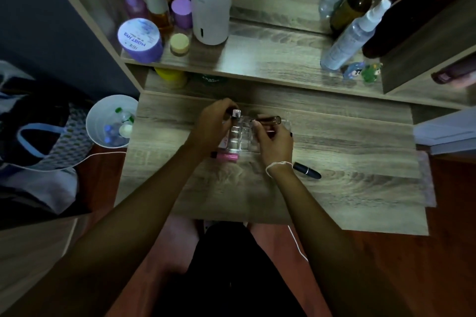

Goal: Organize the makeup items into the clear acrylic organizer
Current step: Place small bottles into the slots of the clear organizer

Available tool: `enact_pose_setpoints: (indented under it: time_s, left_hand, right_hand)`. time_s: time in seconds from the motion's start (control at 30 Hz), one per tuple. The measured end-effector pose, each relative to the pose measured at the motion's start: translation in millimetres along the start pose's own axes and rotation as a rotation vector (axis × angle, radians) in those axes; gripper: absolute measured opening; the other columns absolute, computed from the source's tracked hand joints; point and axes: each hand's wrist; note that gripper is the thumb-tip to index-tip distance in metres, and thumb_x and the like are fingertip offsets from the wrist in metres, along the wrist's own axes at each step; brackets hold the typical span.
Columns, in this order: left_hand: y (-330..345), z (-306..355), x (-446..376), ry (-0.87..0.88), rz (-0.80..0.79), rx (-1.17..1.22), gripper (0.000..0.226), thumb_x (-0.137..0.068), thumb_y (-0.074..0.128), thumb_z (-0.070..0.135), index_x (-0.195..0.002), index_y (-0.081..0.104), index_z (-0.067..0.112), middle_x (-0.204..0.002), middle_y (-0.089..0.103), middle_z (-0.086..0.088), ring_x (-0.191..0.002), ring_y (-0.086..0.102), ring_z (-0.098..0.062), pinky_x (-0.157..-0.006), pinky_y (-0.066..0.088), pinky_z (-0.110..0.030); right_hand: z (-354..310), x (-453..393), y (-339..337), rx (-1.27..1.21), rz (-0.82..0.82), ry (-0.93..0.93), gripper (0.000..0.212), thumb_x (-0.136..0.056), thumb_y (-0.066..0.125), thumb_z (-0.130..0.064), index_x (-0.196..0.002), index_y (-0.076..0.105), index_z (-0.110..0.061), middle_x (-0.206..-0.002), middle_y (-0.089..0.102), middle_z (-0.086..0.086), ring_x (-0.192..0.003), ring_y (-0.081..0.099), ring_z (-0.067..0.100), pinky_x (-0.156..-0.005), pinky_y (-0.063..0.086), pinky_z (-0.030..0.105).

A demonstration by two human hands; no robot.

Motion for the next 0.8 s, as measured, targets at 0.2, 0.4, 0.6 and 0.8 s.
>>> enact_pose_setpoints:
  time_s: [0.2, 0.4, 0.6, 0.8]
  left_hand:
    - [4.6, -2.2, -8.3, -0.015, -0.043, -0.039, 0.027, -0.083, 0.066, 0.004, -0.109, 0.061, 0.005, -0.105, 0.067, -0.014, -0.096, 0.063, -0.022, -0.082, 0.053, -0.03]
    - [0.9, 1.4, -9.1, -0.034, -0.076, -0.109, 0.027, -0.083, 0.065, 0.004, -0.109, 0.06, 0.006, -0.104, 0.067, -0.014, -0.096, 0.062, -0.024, -0.085, 0.053, -0.042]
    - [-0.8, 3.2, -5.0, -0.023, -0.126, -0.192, 0.025, -0.084, 0.063, 0.005, -0.109, 0.06, 0.004, -0.106, 0.066, -0.016, -0.102, 0.058, -0.029, -0.088, 0.047, -0.043]
    - [2.6, 1.1, -6.3, -0.033, -0.107, -0.273, 0.028, -0.084, 0.064, 0.008, -0.112, 0.059, 0.006, -0.115, 0.061, -0.015, -0.111, 0.051, -0.03, -0.091, 0.04, -0.038]
  right_hand:
    - [-2.9, -12.3, 3.4, 0.133, -0.072, -0.077, 0.018, -0.088, 0.065, -0.028, -0.103, 0.068, -0.017, -0.091, 0.071, -0.003, -0.083, 0.063, 0.006, -0.08, 0.053, 0.027]
    - [-3.0, -22.2, 9.4, 0.366, -0.18, -0.136, 0.018, -0.089, 0.062, -0.024, -0.102, 0.068, -0.012, -0.098, 0.071, 0.008, -0.09, 0.065, 0.023, -0.085, 0.053, 0.043]
    - [-5.9, -27.3, 12.3, 0.468, -0.235, -0.169, 0.021, -0.087, 0.062, -0.018, -0.107, 0.065, -0.014, -0.104, 0.07, 0.008, -0.096, 0.064, 0.024, -0.088, 0.052, 0.043]
    - [-10.7, -26.3, 11.9, 0.457, -0.222, -0.156, 0.021, -0.085, 0.062, -0.014, -0.106, 0.063, -0.012, -0.105, 0.07, 0.009, -0.098, 0.064, 0.026, -0.087, 0.052, 0.042]
Point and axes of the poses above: each hand's wrist, its own x-axis away from the middle knuckle, its own y-axis out of the palm, z = x × y
